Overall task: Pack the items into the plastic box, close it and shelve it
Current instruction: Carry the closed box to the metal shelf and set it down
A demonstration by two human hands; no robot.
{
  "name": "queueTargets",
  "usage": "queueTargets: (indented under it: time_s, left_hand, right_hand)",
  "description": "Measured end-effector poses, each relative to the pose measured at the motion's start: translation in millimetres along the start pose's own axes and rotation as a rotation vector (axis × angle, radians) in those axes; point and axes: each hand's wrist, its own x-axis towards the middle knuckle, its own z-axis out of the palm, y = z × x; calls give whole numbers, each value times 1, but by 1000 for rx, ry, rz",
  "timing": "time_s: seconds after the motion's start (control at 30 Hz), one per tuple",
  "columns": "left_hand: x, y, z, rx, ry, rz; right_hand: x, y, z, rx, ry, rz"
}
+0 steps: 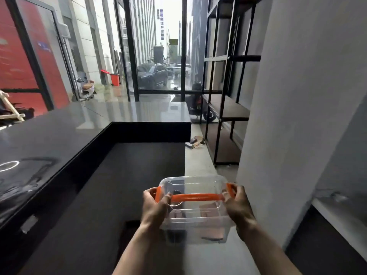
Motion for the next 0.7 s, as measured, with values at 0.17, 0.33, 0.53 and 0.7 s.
queueTargets:
  time_s: [0.17,0.33,0.53,0.7]
  left_hand:
    - [-22,-24,71,4,-58,-27]
    - [-25,-17,123,0,-100,2]
    - [5,-12,163,-15,-138,7]
    - [56,-17,195,-38,-153,-15]
  right_hand:
    - [16,43,-63,9,67,54]
    - [44,51,-110,-25,130,41]
    - [87,54,-128,-4,124,33]
    - [144,53,-123,-13,130,23]
